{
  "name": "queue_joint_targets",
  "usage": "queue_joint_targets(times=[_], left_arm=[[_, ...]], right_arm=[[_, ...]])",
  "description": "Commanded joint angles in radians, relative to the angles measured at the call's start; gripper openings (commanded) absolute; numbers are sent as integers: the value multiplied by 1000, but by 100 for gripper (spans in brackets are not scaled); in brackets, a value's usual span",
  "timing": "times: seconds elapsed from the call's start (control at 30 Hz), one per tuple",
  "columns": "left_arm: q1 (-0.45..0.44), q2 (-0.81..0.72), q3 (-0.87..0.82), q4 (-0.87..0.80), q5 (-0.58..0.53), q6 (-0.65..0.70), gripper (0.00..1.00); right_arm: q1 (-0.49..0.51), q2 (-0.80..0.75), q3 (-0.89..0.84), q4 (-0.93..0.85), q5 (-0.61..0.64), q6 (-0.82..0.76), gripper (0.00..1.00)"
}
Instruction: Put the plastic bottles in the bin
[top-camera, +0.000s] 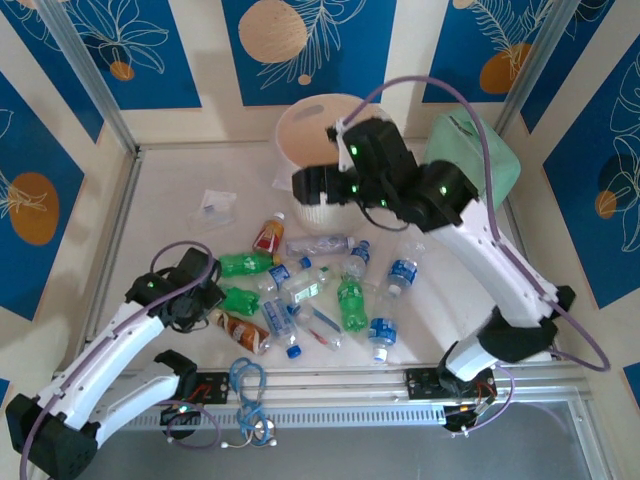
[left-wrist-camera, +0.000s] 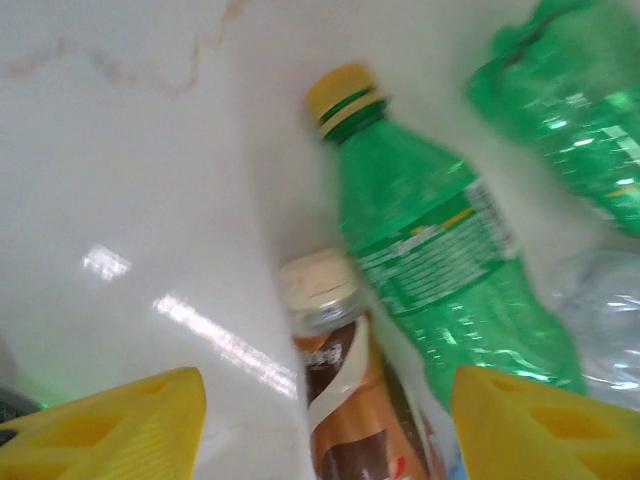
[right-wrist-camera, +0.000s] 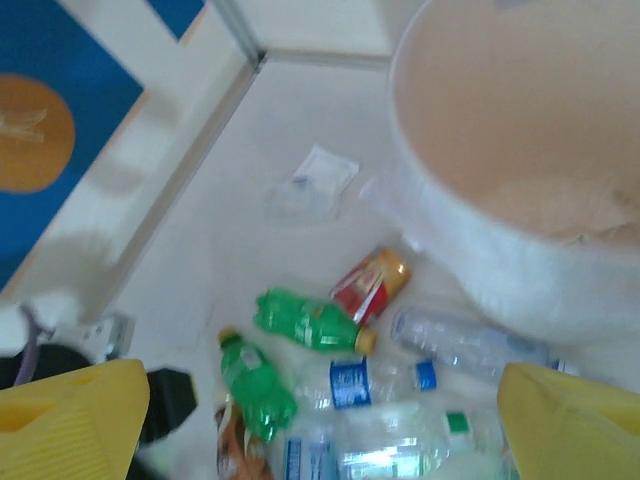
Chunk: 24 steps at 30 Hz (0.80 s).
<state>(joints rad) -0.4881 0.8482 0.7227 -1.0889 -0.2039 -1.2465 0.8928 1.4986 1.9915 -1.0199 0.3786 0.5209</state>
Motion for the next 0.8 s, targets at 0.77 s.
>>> queue_joint_targets(times=[0.77], left_arm=[[3, 183, -166, 201, 125, -195, 64]], right_arm=[[188, -146, -413, 89, 57, 176, 90]])
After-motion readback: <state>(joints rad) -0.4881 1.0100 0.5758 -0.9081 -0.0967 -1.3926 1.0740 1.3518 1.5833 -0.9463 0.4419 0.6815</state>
